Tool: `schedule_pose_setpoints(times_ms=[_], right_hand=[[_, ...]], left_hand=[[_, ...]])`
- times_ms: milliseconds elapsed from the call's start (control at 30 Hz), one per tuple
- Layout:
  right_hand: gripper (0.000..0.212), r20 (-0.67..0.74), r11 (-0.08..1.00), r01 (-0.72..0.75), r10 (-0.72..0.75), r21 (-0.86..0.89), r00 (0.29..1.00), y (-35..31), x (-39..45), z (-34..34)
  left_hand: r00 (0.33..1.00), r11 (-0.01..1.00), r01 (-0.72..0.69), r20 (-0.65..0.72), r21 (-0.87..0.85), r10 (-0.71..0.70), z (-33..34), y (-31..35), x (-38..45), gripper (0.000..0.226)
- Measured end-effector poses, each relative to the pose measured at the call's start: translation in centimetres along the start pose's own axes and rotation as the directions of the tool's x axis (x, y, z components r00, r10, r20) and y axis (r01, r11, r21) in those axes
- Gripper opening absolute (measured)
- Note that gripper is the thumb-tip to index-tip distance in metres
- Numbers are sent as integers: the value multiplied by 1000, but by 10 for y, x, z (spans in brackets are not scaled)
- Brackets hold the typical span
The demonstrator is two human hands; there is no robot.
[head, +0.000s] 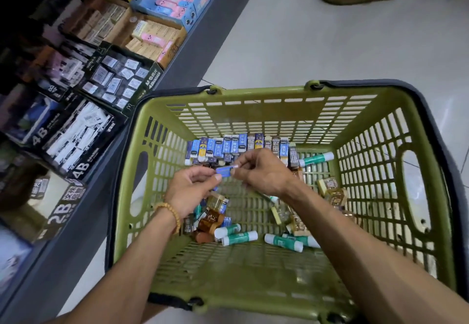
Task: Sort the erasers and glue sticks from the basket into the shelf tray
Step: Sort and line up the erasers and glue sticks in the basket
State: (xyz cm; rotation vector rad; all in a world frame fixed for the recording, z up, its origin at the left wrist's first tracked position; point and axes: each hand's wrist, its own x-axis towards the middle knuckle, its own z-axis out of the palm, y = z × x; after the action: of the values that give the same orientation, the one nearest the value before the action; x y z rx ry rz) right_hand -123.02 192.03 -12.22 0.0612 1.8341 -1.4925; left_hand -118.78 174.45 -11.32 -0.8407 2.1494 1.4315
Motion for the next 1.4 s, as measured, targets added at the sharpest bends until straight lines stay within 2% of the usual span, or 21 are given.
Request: schedule_pose_setpoints(times_ms=[100,200,267,400,467,533,733,900,1000,1133,1400], right_hand=[[18,-108,999,19,-22,-30,994,10,-1,-12],[11,-123,995,-1,-11,-95,992,22,-2,-21],[12,-143,997,-1,-11,-80,990,27,-2,-23],[11,-159,998,3,-13,-67,987,28,-1,-27],[10,-161,998,-3,-7,-61,987,30,0,-29],[10,-166,999,-7,-1,-51,986,31,1,-32],[10,-199,1000,-10,5,-26,980,31,-3,-40],[9,-214,999,-20,12,-33,977,33,-5,-42],[11,-202,999,-20,13,-34,979,35,-4,-41],[11,-202,999,-33,27,-24,979,36,-2,-39],[7,-192,998,-54,51,-13,980,42,0,-41]], left_hand=[[998,916,-55,49,397,39,2,-22,14,46],[991,703,-79,134,707,-24,6,-40,24,76],[987,598,-117,158,793,-15,8,-45,29,87],[960,528,-205,275,824,-56,12,-47,38,96],[935,530,-257,347,808,-78,18,-49,39,90],[931,548,-270,361,792,-62,23,-51,39,88],[923,724,-157,361,671,-135,26,-54,36,92],[907,659,-221,399,719,-132,25,-52,33,80],[921,629,-186,357,755,-157,21,-52,35,66],[884,698,-87,377,711,-274,24,-59,30,61],[834,786,-15,441,618,-331,18,-59,35,57]])
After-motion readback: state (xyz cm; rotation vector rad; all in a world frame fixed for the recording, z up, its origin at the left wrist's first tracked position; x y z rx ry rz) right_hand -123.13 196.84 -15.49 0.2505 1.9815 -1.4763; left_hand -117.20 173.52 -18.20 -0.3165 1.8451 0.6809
